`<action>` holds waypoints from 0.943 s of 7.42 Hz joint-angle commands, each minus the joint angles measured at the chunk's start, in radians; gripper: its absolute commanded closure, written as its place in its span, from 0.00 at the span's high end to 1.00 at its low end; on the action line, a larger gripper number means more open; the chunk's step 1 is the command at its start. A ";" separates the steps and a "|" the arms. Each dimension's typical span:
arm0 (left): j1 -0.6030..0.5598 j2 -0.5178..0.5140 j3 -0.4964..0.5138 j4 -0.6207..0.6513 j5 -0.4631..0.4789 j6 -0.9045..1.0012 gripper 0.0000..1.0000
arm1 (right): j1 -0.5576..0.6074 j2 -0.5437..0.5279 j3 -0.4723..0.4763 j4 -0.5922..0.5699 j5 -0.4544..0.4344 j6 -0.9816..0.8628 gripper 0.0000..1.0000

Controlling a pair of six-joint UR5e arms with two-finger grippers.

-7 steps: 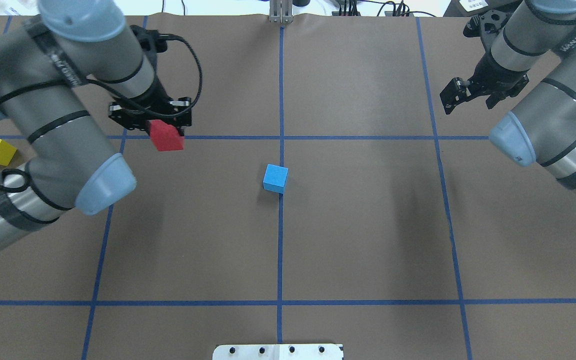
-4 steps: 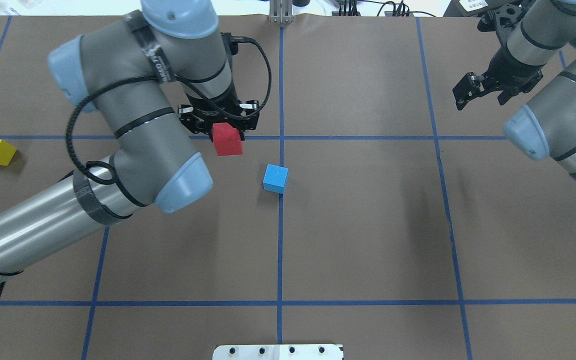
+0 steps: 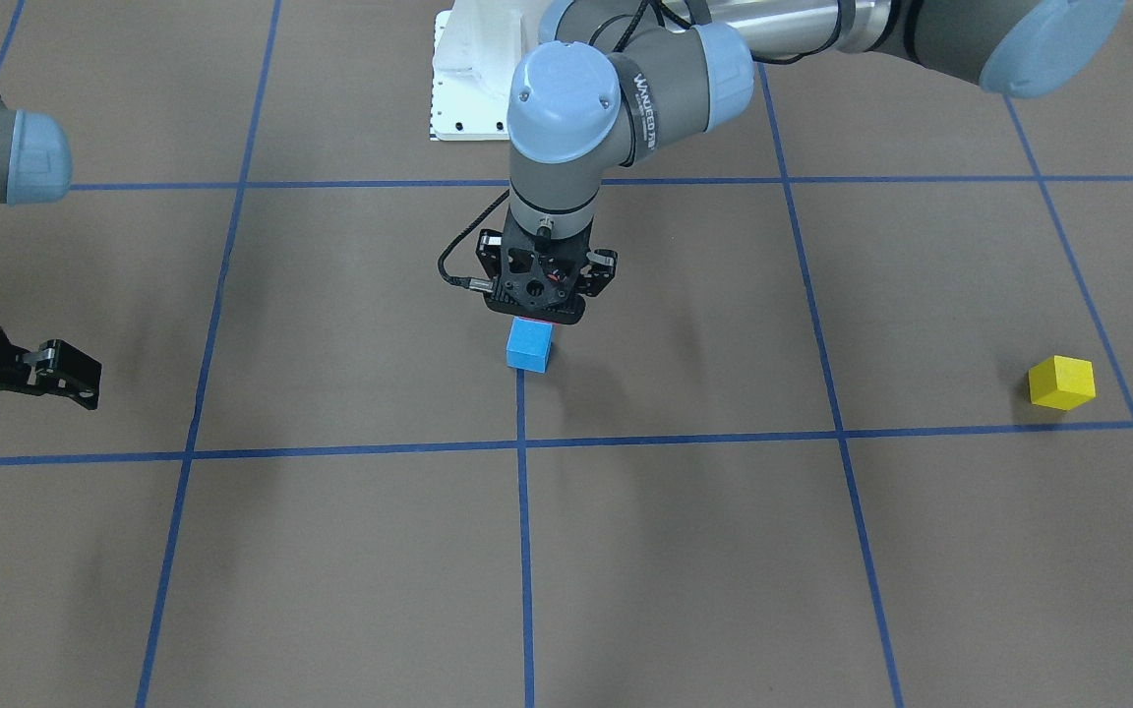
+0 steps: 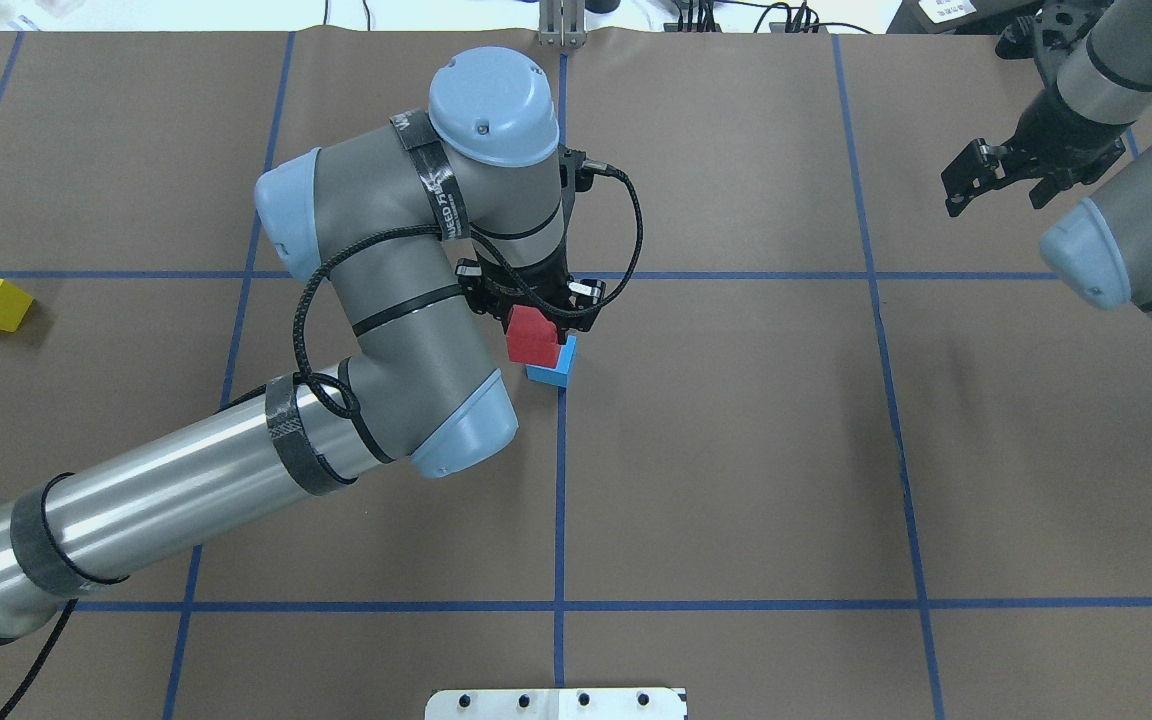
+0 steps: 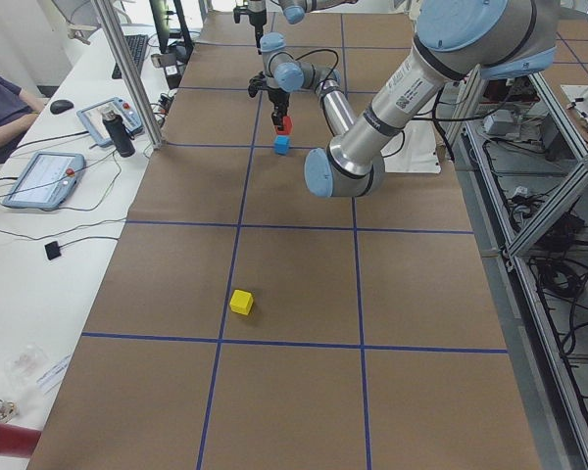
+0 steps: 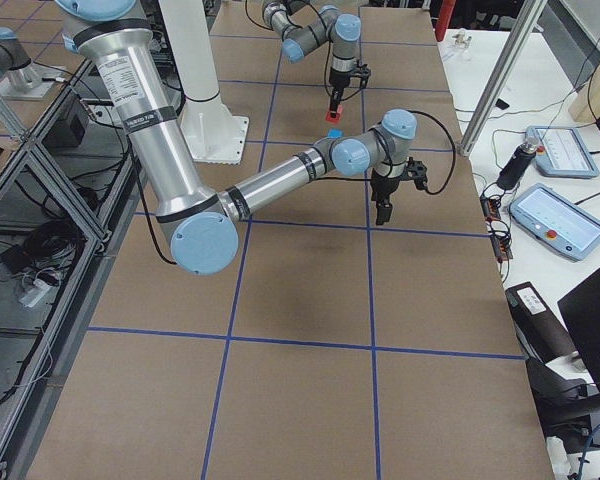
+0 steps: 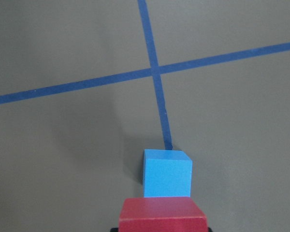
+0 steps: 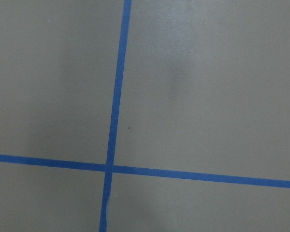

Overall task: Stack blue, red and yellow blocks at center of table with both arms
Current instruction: 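Lower the red cube onto the blue cube and open the left gripper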

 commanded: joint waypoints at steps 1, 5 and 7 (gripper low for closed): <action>0.004 0.000 0.064 -0.087 0.001 -0.007 0.00 | 0.000 0.001 -0.010 0.000 0.001 0.000 0.99; 0.007 0.000 0.077 -0.094 0.001 -0.009 0.00 | 0.000 0.001 -0.019 0.001 0.006 0.000 0.99; 0.007 -0.003 0.110 -0.138 0.001 -0.011 0.00 | 0.000 0.001 -0.020 0.001 0.006 0.000 0.99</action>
